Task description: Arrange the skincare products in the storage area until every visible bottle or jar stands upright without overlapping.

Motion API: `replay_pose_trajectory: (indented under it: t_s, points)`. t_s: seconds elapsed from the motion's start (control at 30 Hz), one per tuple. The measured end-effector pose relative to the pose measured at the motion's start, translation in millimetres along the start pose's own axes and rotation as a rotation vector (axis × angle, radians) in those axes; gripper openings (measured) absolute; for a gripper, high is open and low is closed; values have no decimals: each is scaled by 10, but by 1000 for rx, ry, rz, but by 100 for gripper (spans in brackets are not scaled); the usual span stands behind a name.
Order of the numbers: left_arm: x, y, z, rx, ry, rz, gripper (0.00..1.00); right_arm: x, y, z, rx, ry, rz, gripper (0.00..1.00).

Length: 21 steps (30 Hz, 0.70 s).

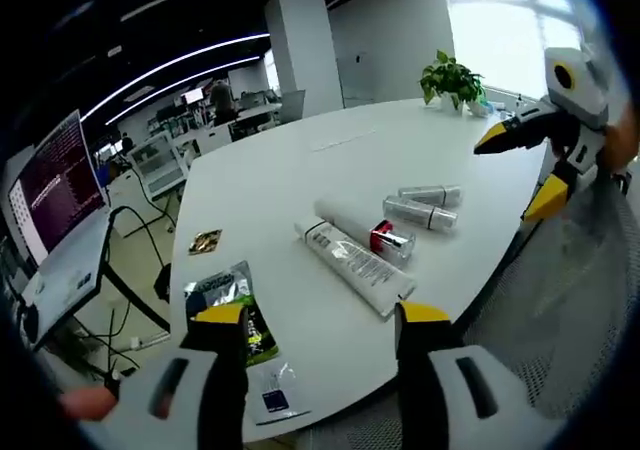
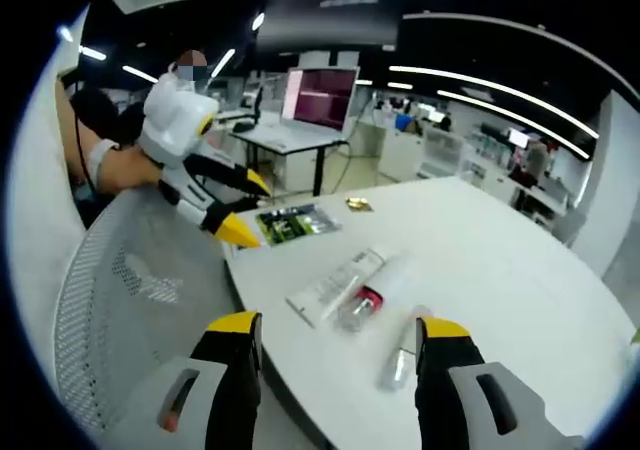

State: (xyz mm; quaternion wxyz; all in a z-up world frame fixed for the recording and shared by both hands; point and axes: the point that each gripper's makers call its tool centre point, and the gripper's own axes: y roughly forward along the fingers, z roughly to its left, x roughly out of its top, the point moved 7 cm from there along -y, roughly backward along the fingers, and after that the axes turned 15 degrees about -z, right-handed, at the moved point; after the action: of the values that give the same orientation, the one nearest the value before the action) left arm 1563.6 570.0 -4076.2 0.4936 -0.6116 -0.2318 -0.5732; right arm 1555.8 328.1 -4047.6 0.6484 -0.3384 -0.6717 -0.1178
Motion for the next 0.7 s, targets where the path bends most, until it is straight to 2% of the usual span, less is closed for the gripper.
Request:
replay_pose_trajectory:
  t_s: [0.3, 0.47, 0.7]
  points:
    - [-52, 16, -52, -40, 21, 47, 49, -13, -8, 15, 0, -51, 7, 63]
    - [-73, 26, -76, -67, 23, 68, 49, 2, -13, -24, -13, -31, -8, 63]
    - [-76, 33, -82, -64, 22, 77, 49, 4, -39, -51, -32, -57, -12, 62]
